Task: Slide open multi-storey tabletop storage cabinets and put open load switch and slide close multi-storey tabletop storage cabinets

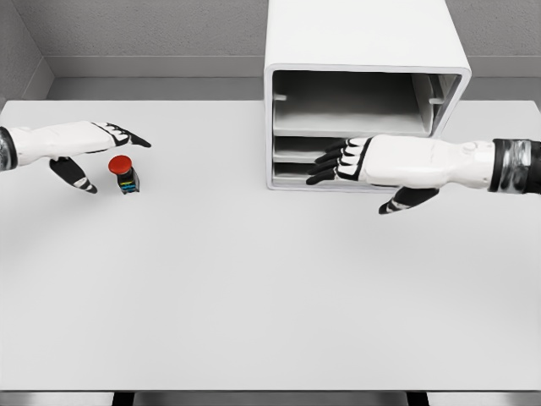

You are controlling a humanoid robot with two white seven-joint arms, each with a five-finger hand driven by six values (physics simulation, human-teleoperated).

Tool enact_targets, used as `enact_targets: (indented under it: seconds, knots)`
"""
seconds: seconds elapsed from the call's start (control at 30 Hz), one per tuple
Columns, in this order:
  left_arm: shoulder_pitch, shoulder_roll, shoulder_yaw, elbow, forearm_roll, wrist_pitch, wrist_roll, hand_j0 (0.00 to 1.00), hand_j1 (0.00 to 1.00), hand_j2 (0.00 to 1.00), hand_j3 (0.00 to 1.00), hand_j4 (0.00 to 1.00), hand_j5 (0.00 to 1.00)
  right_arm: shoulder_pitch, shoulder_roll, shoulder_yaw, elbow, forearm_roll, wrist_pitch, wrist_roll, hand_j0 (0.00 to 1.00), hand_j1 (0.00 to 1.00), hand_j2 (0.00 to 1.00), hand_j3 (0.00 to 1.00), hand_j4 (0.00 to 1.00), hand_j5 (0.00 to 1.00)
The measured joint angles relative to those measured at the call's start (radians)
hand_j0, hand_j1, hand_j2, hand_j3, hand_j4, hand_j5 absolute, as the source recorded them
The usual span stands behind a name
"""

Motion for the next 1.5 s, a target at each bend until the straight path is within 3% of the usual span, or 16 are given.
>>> enact_targets:
  seconds: [0.3, 0.63, 0.73, 0.8, 1.27, 1.5]
  knots:
    - [0.003, -0.034, 0.000, 0.024, -0.013, 0.000, 0.000, 1.00, 1.00, 1.00, 1.00, 1.00, 1.00, -0.046, 0.061, 0.021, 0.139, -0.074, 0.000, 0.010, 1.00, 1.00, 1.00, 1.00, 1.00, 1.00]
    - [0.008, -0.054, -0.013, 0.027, -0.018, 0.000, -0.001, 1.00, 1.00, 1.00, 1.00, 1.00, 1.00, -0.043, 0.151, 0.028, 0.290, -0.085, 0.000, 0.012, 1.00, 1.00, 1.00, 1.00, 1.00, 1.00]
    - [0.008, -0.053, -0.015, 0.028, -0.018, 0.000, -0.001, 0.88, 0.88, 0.88, 0.88, 0.88, 0.88, -0.043, 0.177, 0.026, 0.334, -0.085, 0.000, 0.014, 1.00, 1.00, 1.00, 1.00, 1.00, 1.00]
    - [0.008, -0.052, -0.015, 0.028, -0.019, 0.000, -0.001, 0.87, 0.87, 0.87, 0.87, 0.87, 0.87, -0.041, 0.188, 0.026, 0.358, -0.085, 0.000, 0.014, 1.00, 1.00, 1.00, 1.00, 1.00, 1.00]
    - [0.009, -0.046, -0.014, 0.032, -0.020, 0.000, -0.001, 0.87, 0.87, 0.87, 0.87, 0.87, 0.87, -0.037, 0.243, 0.018, 0.481, -0.094, 0.001, 0.040, 1.00, 1.00, 1.00, 1.00, 1.00, 1.00]
    - [0.008, -0.049, -0.012, 0.049, -0.021, 0.000, 0.000, 0.81, 0.81, 0.81, 0.81, 0.81, 0.81, -0.015, 0.268, -0.003, 0.512, -0.177, 0.016, 0.040, 1.00, 1.00, 1.00, 1.00, 1.00, 1.00]
